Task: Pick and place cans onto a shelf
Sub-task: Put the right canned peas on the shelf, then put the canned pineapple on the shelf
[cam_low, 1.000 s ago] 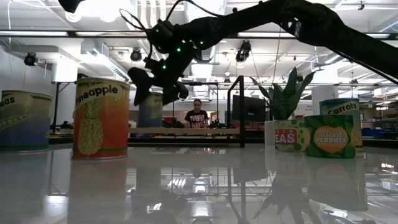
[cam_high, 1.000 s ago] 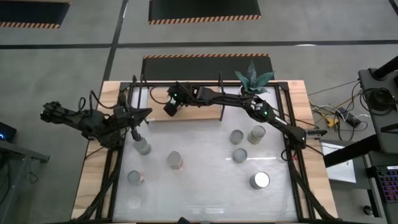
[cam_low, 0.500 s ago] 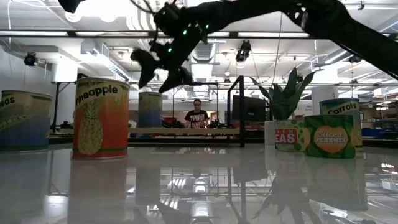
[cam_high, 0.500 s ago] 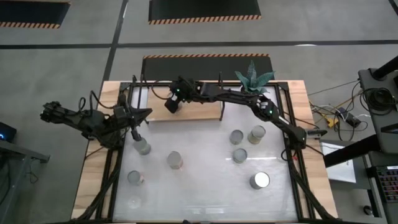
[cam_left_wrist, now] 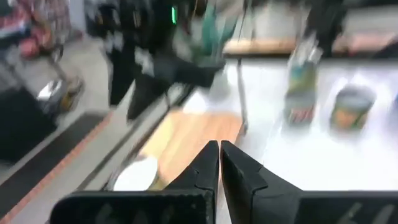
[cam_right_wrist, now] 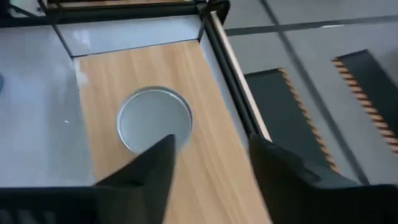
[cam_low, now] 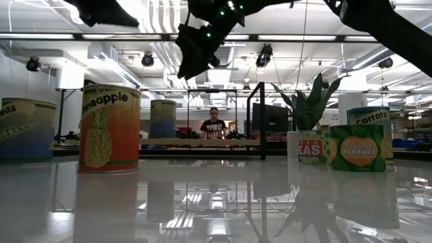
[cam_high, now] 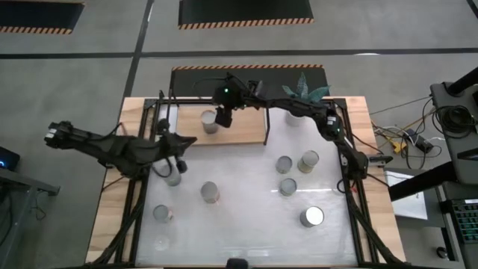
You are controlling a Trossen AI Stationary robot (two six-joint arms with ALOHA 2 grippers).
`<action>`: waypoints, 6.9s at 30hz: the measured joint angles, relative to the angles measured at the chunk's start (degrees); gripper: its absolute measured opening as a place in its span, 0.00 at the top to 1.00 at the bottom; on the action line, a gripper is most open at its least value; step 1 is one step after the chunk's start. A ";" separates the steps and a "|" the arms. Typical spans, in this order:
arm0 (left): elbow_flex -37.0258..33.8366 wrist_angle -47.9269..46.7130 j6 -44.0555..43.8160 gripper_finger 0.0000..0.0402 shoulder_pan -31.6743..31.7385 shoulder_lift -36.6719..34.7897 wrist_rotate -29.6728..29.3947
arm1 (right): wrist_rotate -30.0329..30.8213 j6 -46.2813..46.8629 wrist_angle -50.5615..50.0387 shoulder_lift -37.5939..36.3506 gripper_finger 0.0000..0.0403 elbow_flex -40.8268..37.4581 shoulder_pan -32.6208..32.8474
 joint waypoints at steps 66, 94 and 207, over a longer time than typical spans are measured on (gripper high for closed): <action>26.54 -16.33 28.31 1.00 58.53 37.10 45.12 | -0.43 -0.90 35.48 -22.90 0.97 -43.89 10.56; 26.03 -14.22 26.94 1.00 60.63 41.35 46.41 | -11.91 -6.93 29.29 2.89 0.97 -19.33 0.89; 28.20 -35.73 -4.89 1.00 20.42 24.90 32.96 | -3.44 4.31 34.30 -43.38 0.97 -69.30 17.93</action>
